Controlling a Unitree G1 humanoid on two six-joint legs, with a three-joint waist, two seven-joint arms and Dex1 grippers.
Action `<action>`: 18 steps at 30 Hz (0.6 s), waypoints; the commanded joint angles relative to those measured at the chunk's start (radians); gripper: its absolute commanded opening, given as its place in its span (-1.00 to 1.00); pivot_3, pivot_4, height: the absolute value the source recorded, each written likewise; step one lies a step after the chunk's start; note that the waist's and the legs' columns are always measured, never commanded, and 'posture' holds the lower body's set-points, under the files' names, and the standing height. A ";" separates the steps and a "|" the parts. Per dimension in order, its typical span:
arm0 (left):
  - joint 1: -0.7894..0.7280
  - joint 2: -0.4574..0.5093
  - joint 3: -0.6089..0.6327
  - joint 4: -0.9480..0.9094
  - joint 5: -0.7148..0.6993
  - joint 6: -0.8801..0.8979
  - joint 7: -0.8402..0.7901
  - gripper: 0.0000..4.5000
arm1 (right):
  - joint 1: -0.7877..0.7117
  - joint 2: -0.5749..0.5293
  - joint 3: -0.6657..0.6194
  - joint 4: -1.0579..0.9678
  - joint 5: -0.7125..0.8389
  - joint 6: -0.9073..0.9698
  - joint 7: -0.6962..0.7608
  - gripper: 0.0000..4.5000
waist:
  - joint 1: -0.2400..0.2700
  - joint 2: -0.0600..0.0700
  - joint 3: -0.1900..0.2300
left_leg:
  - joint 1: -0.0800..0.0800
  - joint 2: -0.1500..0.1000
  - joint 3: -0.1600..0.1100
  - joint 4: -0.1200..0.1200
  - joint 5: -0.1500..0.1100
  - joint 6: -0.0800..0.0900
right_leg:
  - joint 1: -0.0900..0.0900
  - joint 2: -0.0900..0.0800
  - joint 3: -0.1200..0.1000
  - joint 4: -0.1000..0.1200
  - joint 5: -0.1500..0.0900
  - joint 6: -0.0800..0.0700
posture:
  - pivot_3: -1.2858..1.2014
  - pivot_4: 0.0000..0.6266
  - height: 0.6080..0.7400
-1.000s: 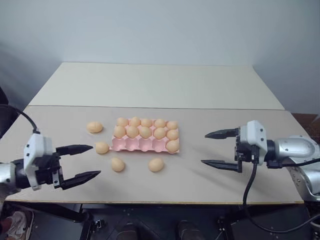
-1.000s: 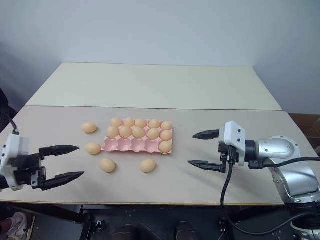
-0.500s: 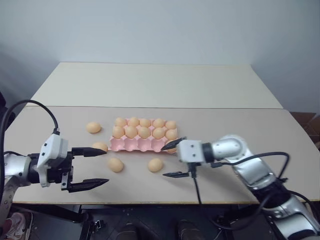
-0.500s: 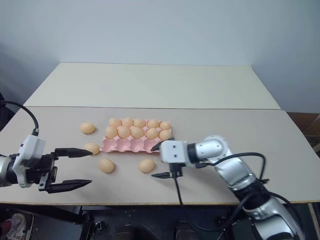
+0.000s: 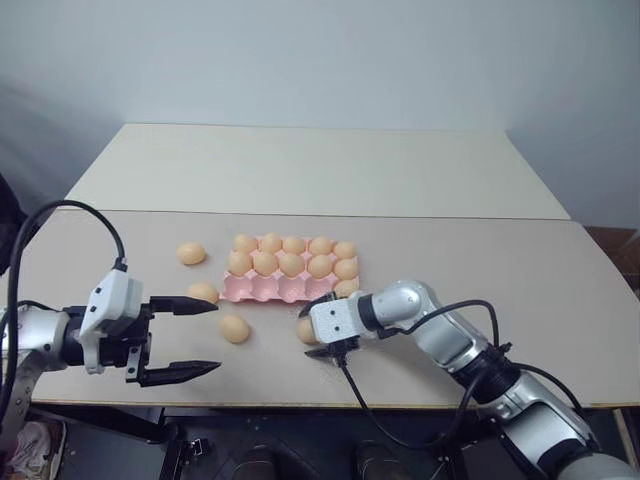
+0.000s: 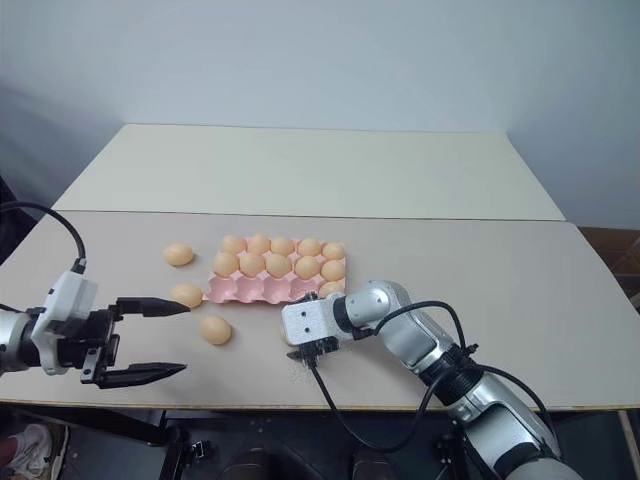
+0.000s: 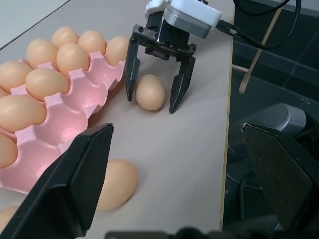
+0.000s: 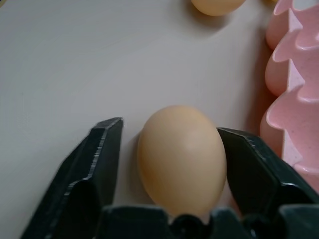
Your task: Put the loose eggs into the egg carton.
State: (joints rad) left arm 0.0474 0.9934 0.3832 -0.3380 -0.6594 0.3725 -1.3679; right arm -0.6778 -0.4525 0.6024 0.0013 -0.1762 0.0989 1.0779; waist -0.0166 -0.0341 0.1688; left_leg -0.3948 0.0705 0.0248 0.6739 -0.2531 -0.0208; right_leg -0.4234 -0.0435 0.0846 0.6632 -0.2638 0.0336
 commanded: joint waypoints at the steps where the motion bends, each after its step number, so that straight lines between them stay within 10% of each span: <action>1: -0.003 0.015 0.014 -0.015 0.004 -0.019 -0.009 1.00 | -0.009 0.007 -0.009 -0.004 -0.014 -0.021 -0.001 0.03 | -0.001 0.000 0.000 | 0.000 0.000 0.000 0.000 0.000 0.000 | 0.000 0.000 0.000 0.000 0.000 0.000 | 0.03 -0.52 1.00; 18: -0.083 -0.055 0.084 0.014 -0.137 0.083 0.107 1.00 | -0.076 0.063 -0.214 -0.012 0.065 0.086 -0.126 -0.14 | -0.002 0.000 0.000 | 0.000 0.000 0.000 0.000 0.000 0.000 | 0.000 0.000 0.000 0.000 0.000 0.000 | 0.03 -0.52 1.00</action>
State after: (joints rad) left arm -0.0229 0.9381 0.4426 -0.3140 -0.7735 0.4577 -1.2666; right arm -0.7377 -0.3966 0.4120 -0.0190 -0.0998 0.1846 0.9855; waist -0.0183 -0.0340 0.1688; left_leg -0.3951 0.0707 0.0246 0.6742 -0.2532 -0.0208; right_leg -0.4234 -0.0435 0.0845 0.6634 -0.2638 0.0337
